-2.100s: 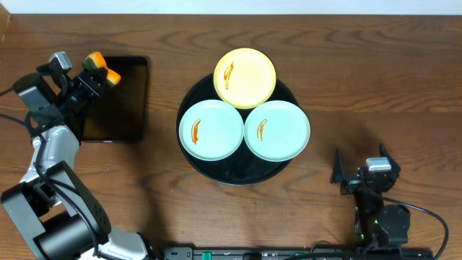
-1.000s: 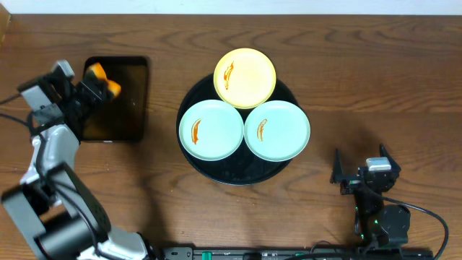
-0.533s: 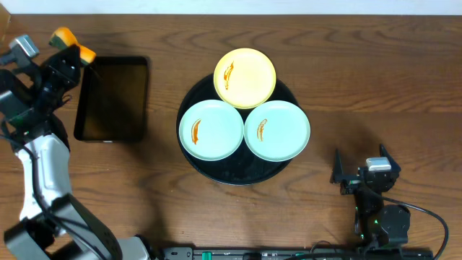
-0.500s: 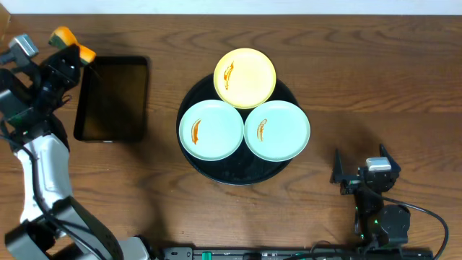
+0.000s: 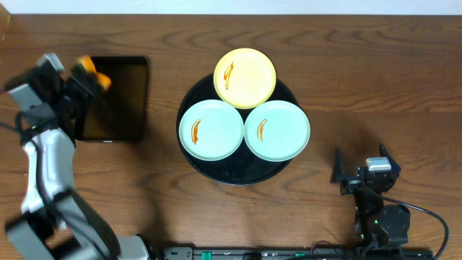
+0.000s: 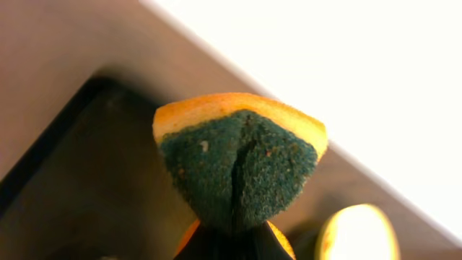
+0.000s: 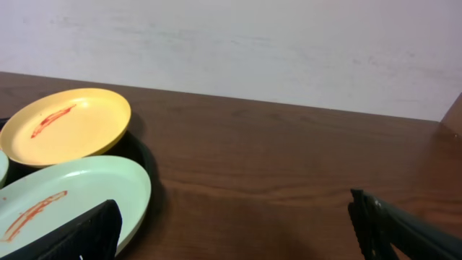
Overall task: Clean dirty plates on tray and stack at the side
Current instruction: 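Carry the sponge with the left gripper onto the left green plate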
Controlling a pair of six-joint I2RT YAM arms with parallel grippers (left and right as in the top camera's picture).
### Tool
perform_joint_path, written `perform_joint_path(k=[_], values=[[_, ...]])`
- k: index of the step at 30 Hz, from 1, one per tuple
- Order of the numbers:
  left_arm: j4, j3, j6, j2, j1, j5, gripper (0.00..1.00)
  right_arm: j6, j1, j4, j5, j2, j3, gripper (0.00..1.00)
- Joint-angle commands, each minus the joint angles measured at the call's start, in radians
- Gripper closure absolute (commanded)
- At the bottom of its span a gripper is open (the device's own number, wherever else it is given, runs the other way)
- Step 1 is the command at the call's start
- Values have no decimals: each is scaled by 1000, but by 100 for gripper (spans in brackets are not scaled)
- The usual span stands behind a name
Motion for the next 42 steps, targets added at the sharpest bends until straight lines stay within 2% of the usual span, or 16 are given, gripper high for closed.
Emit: perform_joint_path(k=[1, 4, 8, 13, 16, 22, 25, 29, 35, 39, 42], values=[[32, 61, -151, -177, -4, 129, 93, -6, -6, -3, 0, -2, -1, 1], [-16, 61, -188, -286, -11, 129, 93, -6, -6, -3, 0, -2, -1, 1], [-186, 60, -187, -370, -40, 128, 93, -6, -6, -3, 0, -2, -1, 1], [-451, 50, -187, -367, -126, 125, 93, -6, -6, -3, 0, -2, -1, 1], [-530, 25, -187, -330, -214, 121, 92, -6, -6, -3, 0, -2, -1, 1], [-557, -11, -187, -212, -450, 90, 92, -6, -6, -3, 0, -2, -1, 1], [-557, -11, -192, -114, -596, -85, 93, -6, -6, -3, 0, -2, -1, 1], [-557, -11, -212, -15, -702, -246, 93, -6, -6, -3, 0, -2, -1, 1], [-556, -11, -240, 95, -791, -447, 93, -6, -6, -3, 0, -2, -1, 1], [-548, -11, -240, 123, -823, -456, 92, -6, -6, -3, 0, -2, -1, 1], [-545, -11, -239, 124, -834, -456, 83, -6, -6, -3, 0, -2, -1, 1]])
